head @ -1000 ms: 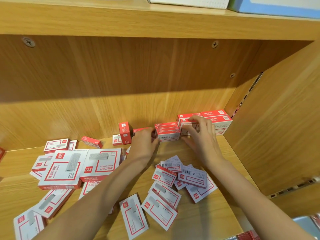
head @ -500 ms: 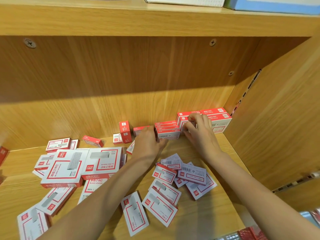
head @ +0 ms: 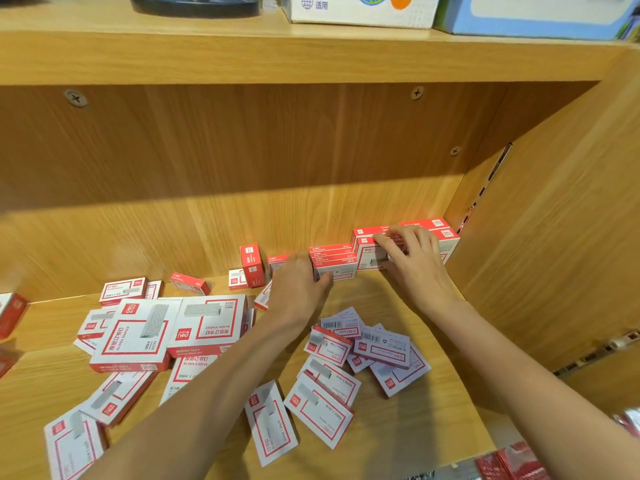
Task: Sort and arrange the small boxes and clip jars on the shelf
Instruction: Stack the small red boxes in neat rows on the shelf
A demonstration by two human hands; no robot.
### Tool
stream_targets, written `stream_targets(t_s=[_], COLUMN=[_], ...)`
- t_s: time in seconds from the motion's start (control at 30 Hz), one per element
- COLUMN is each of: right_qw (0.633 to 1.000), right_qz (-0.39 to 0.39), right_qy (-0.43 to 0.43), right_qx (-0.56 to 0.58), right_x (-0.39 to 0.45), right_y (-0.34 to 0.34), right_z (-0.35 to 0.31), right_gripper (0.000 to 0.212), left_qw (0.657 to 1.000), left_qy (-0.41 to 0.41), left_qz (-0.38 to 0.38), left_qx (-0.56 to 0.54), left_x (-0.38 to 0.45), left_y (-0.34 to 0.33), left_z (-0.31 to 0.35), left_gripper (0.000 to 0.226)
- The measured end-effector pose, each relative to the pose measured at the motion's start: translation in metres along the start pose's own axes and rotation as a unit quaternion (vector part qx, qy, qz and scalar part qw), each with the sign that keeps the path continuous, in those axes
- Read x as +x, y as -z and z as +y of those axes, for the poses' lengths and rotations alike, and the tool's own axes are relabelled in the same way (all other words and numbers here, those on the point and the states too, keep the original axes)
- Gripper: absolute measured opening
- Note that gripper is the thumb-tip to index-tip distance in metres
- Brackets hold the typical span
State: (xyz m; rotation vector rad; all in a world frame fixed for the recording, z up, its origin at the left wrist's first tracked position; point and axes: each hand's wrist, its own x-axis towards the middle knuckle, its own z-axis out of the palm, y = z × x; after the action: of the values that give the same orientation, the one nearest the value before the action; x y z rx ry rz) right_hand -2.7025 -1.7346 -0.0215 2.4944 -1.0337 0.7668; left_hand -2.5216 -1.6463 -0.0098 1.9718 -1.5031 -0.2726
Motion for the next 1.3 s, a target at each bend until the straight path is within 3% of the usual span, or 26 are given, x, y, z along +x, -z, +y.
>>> stream_targets(t_s=[0.3, 0.67, 0.8, 0.9, 1.0, 1.1, 1.2, 1.3], right_qw=[0.999, 0.995, 0.993, 0.981, 0.930, 0.888, 0.878, 0.881], right_qz=[-0.014, -0.067, -0.058, -0.038, -0.209, -0.354, -0.382, -0.385], right_qy=[-0.031, -0.069, -0.098, -0.112, -0.115, -0.128, -0.154, -0.150], right_qx=[-0.003, -0.029, 0.035, 0.151, 0.280, 0.264, 0.246, 0.232], right_x=[0.007, 0.012, 0.008, -0.007, -0.021, -0.037, -0.044, -0.041], right_y=[0.000, 0.009, 0.027, 0.046, 0.062, 0.070, 0.075, 0.076], right_z=[-0.004, -0.008, -0.015, -0.030, -0.050, -0.052, -0.049, -0.051], right_gripper=[0.041, 0.042, 0.039, 0.024, 0.023, 0.040, 0.046, 0.043], left_qw=[1.000, 0.999, 1.000, 0.998, 0.988, 0.974, 0.958, 0.953], left_qy=[0.023, 0.016, 0.003, -0.033, -0.087, -0.122, -0.157, -0.168], left_qz=[0.003, 0.021, -0.003, -0.024, -0.076, -0.166, -0.239, -0.253], left_qx=[-0.006, 0.040, 0.001, -0.049, -0.105, -0.097, -0.036, -0.022], left_x=[-0.001, 0.001, -0.001, -0.016, -0.035, -0.044, -0.049, -0.054], left_y=[-0.001, -0.006, 0.003, 0.021, 0.041, 0.051, 0.047, 0.036], left_z=[-0.006, -0.005, -0.009, -0.014, -0.026, -0.035, -0.030, -0.022], left_gripper=[0.029, 0.025, 0.025, 0.032, 0.038, 0.054, 0.063, 0.060])
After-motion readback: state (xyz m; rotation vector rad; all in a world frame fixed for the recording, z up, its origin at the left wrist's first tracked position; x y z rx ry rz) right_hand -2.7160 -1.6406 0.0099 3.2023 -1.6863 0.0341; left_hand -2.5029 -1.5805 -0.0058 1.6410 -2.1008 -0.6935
